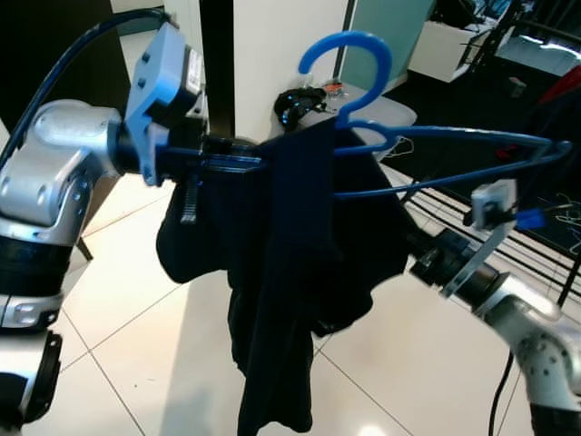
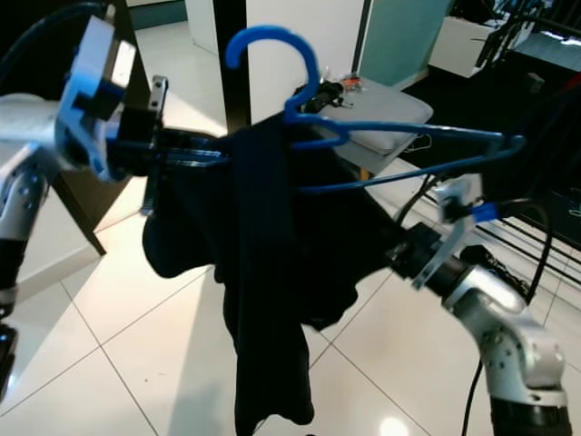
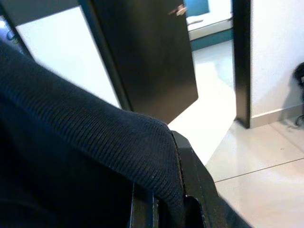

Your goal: Hang hanger

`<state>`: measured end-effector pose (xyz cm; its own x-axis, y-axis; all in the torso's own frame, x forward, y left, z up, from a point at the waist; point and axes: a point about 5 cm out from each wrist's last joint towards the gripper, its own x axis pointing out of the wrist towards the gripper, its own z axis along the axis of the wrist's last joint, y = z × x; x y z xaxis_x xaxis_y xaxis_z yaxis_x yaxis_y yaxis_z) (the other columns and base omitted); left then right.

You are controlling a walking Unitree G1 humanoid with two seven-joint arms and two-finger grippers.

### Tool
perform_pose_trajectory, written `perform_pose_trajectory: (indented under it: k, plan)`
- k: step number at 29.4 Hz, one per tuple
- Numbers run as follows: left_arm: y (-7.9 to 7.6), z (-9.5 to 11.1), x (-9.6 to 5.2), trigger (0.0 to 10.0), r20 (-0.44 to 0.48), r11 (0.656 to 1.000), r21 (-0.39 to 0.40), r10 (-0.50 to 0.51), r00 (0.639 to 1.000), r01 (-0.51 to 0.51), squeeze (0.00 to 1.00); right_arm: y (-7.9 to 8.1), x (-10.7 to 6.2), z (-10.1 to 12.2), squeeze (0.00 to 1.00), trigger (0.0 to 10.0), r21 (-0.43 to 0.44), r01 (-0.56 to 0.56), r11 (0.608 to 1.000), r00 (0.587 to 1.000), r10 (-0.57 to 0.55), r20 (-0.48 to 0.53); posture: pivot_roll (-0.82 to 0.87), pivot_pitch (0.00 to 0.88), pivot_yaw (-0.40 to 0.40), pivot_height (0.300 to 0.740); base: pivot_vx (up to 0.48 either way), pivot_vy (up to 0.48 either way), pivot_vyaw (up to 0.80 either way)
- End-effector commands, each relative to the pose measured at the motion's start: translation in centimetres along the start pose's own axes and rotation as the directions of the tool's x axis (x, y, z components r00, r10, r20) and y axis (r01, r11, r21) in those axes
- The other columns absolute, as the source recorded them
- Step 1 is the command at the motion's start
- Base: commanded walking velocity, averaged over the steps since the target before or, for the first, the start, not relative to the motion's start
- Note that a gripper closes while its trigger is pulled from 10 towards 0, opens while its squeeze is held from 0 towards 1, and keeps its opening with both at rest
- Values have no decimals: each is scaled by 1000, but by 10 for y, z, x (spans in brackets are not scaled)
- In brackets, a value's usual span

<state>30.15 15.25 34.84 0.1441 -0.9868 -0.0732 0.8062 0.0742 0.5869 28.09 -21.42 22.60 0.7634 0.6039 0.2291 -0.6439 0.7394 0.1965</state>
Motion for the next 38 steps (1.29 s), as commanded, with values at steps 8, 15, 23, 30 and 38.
perform_pose_trajectory:
  k: [8, 15, 23, 30, 38]
  plan:
    - [-17, -15, -16, 10000, -111, 998, 42, -49, 993, 54, 0, -26, -19, 45, 0, 0, 167, 76, 983, 949, -123, 292, 87, 113, -63, 740, 0, 0, 0]
    - [-12, -42, -22, 10000, -292, 989, 150, 60, 955, -16, 0, -29, -21, 64, 0, 0, 240, 48, 970, 907, -143, 397, 81, 120, -64, 740, 0, 0, 0]
    - [-1, -47, -31, 10000, -347, 976, 196, 163, 924, -99, 0, -24, -18, 59, 0, 0, 237, 29, 971, 923, -117, 366, 82, 124, -63, 740, 0, 0, 0]
    - [9, -47, -46, 10000, -383, 960, 224, 248, 890, -171, 0, -21, -20, 52, 0, 0, 226, 24, 974, 951, -92, 296, 82, 126, -63, 740, 0, 0, 0]
    - [18, -52, -68, 10000, -476, 943, 272, 305, 825, -191, 0, -22, -23, 48, 0, 0, 217, 49, 975, 962, -104, 251, 84, 128, -61, 740, 0, 0, 0]
